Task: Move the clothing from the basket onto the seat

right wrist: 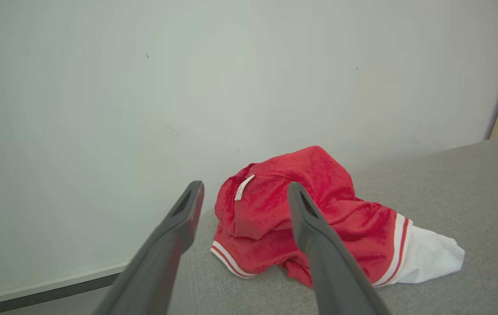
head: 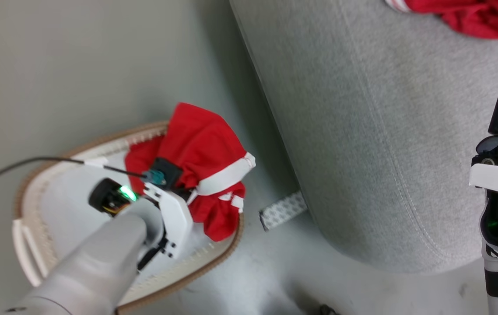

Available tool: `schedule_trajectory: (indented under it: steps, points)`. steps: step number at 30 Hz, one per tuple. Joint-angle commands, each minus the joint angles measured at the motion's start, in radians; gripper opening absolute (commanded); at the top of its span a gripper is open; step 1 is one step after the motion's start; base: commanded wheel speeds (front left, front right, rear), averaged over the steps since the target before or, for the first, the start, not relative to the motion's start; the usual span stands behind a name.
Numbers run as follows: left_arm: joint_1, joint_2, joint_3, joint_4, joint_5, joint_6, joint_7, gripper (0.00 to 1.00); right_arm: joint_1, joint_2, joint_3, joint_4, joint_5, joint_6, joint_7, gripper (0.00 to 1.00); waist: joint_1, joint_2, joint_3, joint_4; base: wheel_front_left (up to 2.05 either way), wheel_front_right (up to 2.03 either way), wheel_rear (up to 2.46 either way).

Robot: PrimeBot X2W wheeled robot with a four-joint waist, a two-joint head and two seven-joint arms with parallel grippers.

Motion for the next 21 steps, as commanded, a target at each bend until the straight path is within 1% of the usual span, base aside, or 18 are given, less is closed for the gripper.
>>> schedule_trajectory:
  steps: [1, 3, 7, 9, 10, 12, 16, 18, 21]
  points:
    - [0.022, -0.006, -0.001, 0.007, -0.011, 0.000, -0.017, 0.00, 0.011, 0.001, -0.003, 0.008, -0.021, -0.002, 0.000, 1.00, 0.0000, 0.0000, -0.072, 0.041, 0.00, 0.00, 0.00]
    - [0.037, -0.027, -0.001, 0.009, -0.022, 0.000, -0.048, 0.00, 0.026, -0.001, -0.006, 0.013, -0.038, -0.002, 0.000, 1.00, 0.0000, 0.0000, -0.119, 0.066, 0.00, 0.00, 0.00]
    - [0.070, -0.067, -0.001, 0.009, -0.044, 0.000, -0.095, 0.00, 0.056, -0.031, -0.002, 0.029, -0.059, -0.002, 0.000, 1.00, 0.0000, 0.0000, -0.219, 0.121, 0.00, 0.00, 0.00]
    - [0.084, -0.080, 0.000, 0.007, -0.059, 0.000, -0.113, 0.00, 0.073, -0.045, 0.008, 0.038, -0.060, -0.002, 0.000, 1.00, 0.0000, 0.0000, -0.265, 0.145, 0.00, 0.00, 0.00]
    - [0.084, -0.080, 0.000, 0.007, -0.059, 0.000, -0.113, 0.00, 0.073, -0.045, 0.008, 0.038, -0.060, -0.002, 0.000, 1.00, 0.0000, 0.0000, -0.265, 0.145, 0.00, 0.00, 0.00]
    - [0.104, -0.097, 0.000, -0.001, -0.073, 0.000, -0.123, 0.00, 0.092, -0.057, 0.011, 0.048, -0.062, -0.002, 0.000, 1.00, 0.0000, 0.0000, -0.316, 0.170, 0.00, 0.00, 0.00]
    - [0.134, -0.111, 0.004, -0.016, -0.095, 0.000, -0.136, 0.00, 0.122, -0.078, 0.019, 0.062, -0.058, -0.002, 0.000, 1.00, 0.0000, 0.0000, -0.399, 0.206, 0.00, 0.00, 0.00]
    - [0.130, -0.111, 0.034, -0.044, -0.090, 0.000, -0.136, 0.00, 0.138, -0.088, 0.029, 0.068, -0.057, -0.002, 0.000, 1.00, 0.0000, 0.0000, -0.437, 0.223, 0.00, 0.00, 0.00]
    - [0.156, -0.100, 0.105, -0.101, -0.057, 0.000, -0.135, 0.00, 0.165, -0.102, 0.047, 0.082, -0.052, -0.002, 0.000, 1.00, 0.0000, 0.0000, -0.491, 0.248, 0.00, 0.00, 0.00]
